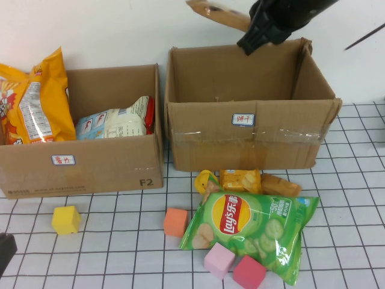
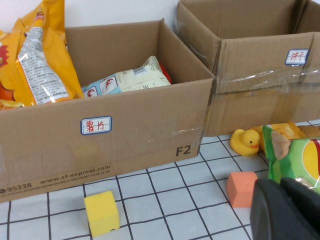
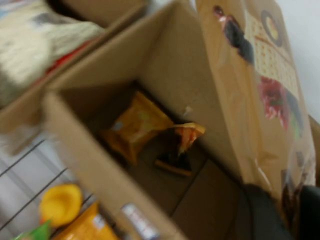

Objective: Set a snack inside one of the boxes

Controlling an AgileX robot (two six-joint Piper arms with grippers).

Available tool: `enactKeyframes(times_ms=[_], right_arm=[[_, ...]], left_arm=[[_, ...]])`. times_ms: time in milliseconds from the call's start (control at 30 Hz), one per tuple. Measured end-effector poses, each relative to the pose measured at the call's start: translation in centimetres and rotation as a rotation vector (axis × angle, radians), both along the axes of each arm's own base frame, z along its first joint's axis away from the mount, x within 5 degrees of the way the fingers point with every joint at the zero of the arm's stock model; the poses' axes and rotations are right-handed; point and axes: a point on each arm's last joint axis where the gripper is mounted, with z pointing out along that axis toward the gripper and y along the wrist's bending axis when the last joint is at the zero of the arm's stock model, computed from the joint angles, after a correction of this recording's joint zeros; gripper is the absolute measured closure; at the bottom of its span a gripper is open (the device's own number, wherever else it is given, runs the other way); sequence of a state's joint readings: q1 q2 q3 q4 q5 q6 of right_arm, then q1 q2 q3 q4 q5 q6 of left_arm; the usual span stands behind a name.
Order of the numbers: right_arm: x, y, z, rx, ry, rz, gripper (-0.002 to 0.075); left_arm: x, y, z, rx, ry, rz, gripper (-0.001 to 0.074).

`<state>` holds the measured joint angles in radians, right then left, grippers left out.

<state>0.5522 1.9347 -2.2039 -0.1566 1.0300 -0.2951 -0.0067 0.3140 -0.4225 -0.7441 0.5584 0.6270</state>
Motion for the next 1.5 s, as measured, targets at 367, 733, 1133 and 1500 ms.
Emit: enactKeyframes(times_ms=[367, 733, 1133, 1500], right_arm=[[6.2, -0.8, -7.4, 0.022, 0.100, -0.119, 0.0235], [-0.1, -4.3, 0.0, -0.036, 0.157, -0.114, 0.0483], [-12.8, -9.9, 0.6, 0.088, 0.306, -0.049, 0.0723], [-19.9, -12.6, -7.0, 0.264, 0.204, -0.080, 0.0726]], left_arm=[[0.0, 0.0, 0.0, -0.004, 0.000, -0.001, 0.0736], [0.0, 0.0, 0.0, -0.004, -0.001, -0.002, 0.0736], [0.0, 0.0, 0.0, -0.005, 0.000, -0.003, 0.0736], [0.1, 0.1, 0.0, 0.009, -0.023, 0.009, 0.0736]])
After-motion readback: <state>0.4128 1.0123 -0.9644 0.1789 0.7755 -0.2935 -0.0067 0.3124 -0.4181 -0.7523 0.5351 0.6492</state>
